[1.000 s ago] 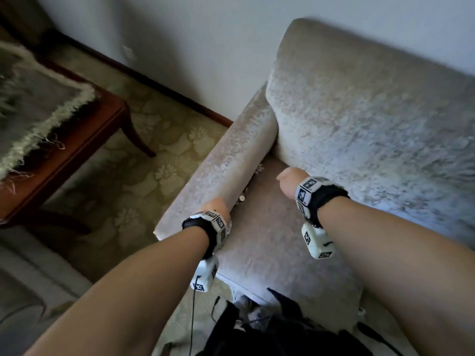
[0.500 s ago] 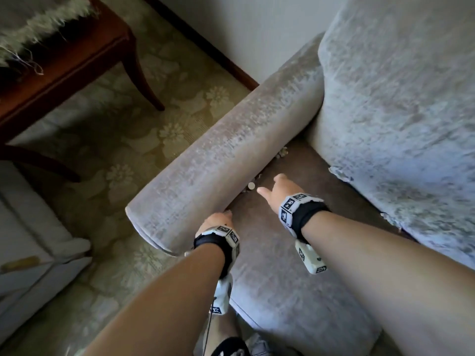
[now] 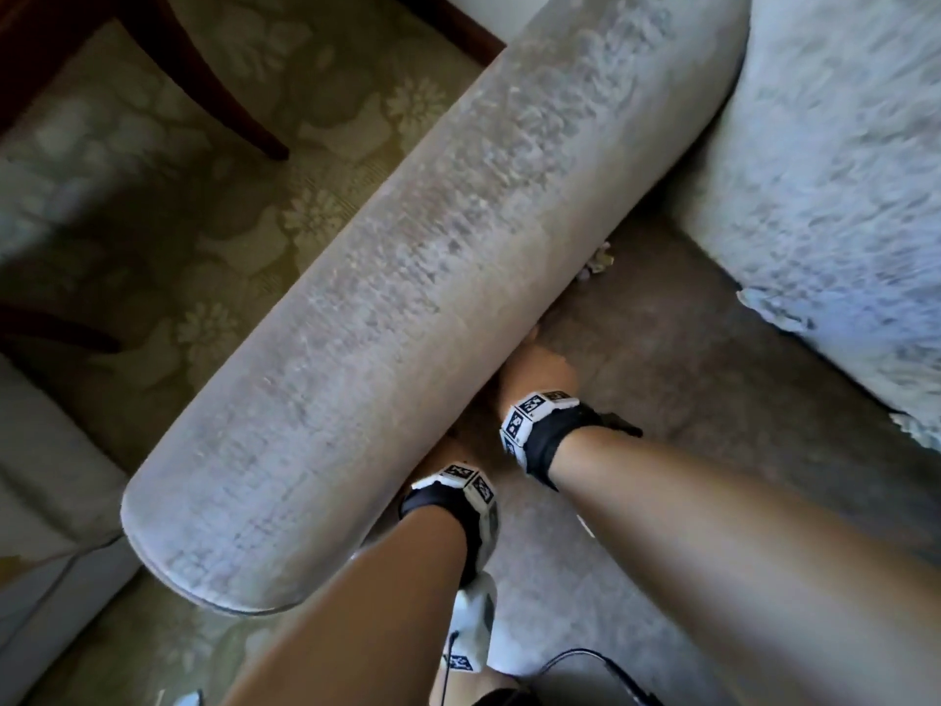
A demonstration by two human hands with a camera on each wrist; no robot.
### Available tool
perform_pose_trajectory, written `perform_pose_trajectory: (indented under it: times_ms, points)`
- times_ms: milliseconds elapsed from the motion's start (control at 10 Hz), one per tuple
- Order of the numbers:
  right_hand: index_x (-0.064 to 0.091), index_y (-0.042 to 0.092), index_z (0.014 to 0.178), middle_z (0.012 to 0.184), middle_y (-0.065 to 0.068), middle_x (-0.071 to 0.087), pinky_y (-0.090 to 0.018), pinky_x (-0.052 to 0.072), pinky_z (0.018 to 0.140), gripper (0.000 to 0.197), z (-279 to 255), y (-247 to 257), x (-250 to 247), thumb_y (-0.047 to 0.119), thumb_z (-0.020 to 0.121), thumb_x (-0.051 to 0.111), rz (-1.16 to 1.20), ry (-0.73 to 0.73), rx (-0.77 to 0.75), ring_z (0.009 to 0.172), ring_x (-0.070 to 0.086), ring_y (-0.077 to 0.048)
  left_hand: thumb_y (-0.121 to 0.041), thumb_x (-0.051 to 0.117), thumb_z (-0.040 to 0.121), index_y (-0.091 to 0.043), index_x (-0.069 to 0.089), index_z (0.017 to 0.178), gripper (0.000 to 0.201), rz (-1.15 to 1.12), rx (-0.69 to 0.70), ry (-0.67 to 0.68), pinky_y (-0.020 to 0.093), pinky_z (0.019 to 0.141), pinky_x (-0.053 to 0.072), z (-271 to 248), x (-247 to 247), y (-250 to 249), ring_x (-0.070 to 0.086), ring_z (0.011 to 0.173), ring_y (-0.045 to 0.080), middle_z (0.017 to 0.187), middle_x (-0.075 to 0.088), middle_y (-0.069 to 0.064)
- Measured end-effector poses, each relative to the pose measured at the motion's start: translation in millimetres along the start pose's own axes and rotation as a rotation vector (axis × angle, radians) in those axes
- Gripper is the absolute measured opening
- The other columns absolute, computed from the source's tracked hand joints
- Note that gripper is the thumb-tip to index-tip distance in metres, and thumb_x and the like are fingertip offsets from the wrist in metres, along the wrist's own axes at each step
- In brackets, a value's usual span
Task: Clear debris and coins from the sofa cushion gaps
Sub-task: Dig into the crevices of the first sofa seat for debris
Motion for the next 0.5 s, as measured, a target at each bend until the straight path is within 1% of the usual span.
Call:
perform_pose_trajectory:
  times_ms: [100,200,300,400,500]
  points:
    - [0.048,0.014,0.124,0.110,-0.014,0.066,-0.040,0.048,0.075,0.031,25,-5,19,0.018,0.095,0.038,-0.045,-0.047,-0.024,0.097,0.065,-0.037,-0.022,0.038,0.103,-0.002,0.029,0.148,0.050,-0.139,-0.039,0.060,0.031,0.113,0.028,53,24,1,0.034,0.141,0.028,0.153,0.033,0.015]
    - [0.057,0.010,0.114,0.111,-0.018,0.065,-0.042,0.049,0.081,0.027,37,-7,27,0.013,0.097,0.036,-0.036,-0.005,-0.052,0.100,0.063,-0.037,-0.015,0.032,0.104,0.004,0.022,0.147,0.048,-0.005,-0.045,0.085,0.028,0.116,0.024,56,23,-11,0.031,0.143,0.028,0.155,0.029,0.018]
    - [0.057,0.010,0.113,0.109,-0.016,0.065,-0.041,0.049,0.082,0.027,37,-12,25,0.013,0.097,0.036,-0.022,-0.054,-0.078,0.099,0.063,-0.035,-0.012,0.014,0.106,0.015,0.011,0.144,0.047,0.137,-0.151,0.076,0.042,0.118,0.019,37,16,-14,0.021,0.145,0.036,0.156,0.020,0.024]
    - [0.052,0.017,0.118,0.106,-0.013,0.068,-0.038,0.049,0.077,0.028,23,-11,11,0.024,0.095,0.039,0.118,-0.083,-0.097,0.095,0.065,-0.037,-0.027,0.016,0.105,-0.002,0.008,0.152,0.054,0.277,-0.026,-0.037,0.054,0.118,0.014,20,13,-9,0.009,0.147,0.037,0.159,0.008,0.021]
    - [0.054,0.014,0.110,0.103,-0.017,0.068,-0.037,0.049,0.076,0.028,7,-28,-11,0.033,0.093,0.043,0.259,-0.101,-0.039,0.096,0.064,-0.040,-0.022,0.025,0.102,0.000,0.008,0.152,0.057,0.332,0.123,-0.152,0.052,0.119,0.011,16,17,-2,0.007,0.148,0.035,0.160,0.009,0.020]
Point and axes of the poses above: each hand's wrist, its own z-axis towards the middle knuckle, its own x-axis out of the palm, y = z × x, the point moved 4 cm from there along z, towards the middle knuckle
